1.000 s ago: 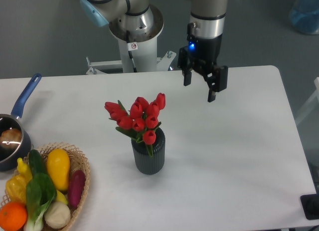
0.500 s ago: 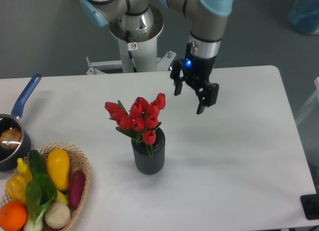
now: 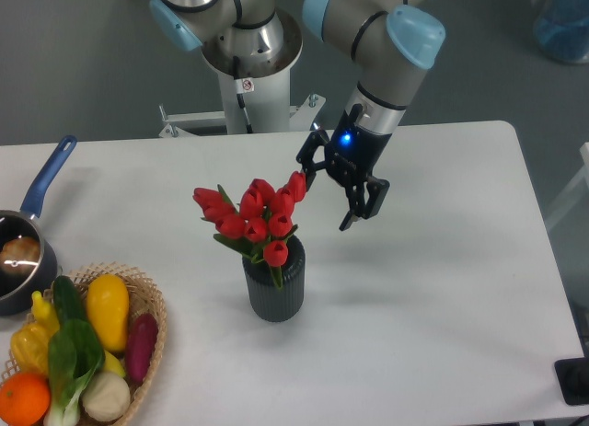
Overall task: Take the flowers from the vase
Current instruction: 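Position the open gripper around the tulip stems above the vase rim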
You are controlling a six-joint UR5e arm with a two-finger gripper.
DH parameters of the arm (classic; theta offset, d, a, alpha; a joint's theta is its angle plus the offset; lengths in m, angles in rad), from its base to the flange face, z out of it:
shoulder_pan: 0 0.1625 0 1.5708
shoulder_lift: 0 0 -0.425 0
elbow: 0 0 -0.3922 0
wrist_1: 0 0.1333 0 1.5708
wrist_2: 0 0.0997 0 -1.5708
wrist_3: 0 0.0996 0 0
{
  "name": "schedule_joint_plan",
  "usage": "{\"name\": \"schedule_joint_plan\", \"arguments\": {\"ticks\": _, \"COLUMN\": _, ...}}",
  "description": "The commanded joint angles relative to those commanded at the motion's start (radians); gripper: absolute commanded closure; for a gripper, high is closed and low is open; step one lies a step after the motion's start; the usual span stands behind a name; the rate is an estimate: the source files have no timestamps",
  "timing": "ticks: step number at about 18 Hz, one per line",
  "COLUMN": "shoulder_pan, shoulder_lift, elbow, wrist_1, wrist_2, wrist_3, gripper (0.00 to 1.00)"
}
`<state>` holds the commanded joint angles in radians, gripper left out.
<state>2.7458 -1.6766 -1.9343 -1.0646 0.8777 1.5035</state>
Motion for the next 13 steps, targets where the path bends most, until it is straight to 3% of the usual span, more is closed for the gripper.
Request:
{"name": "schedule_joint_plan", "arguments": {"ticks": 9, "shoulder_pan": 0.006, "shoulder_lift": -0.02, "elbow": -0.008, "wrist_1": -0.005, "wrist_2": -0.21, "wrist_3": -0.035, "gripper": 0.0}}
{"name": "schedule_joint_plan", "arguments": {"ticks": 13, "shoulder_pan": -0.001, "shoulder_lift": -0.031, "elbow": -0.008, "wrist_1": -0.003, "wrist_2": -0.22, "wrist_3": -0.037, "gripper": 0.0}}
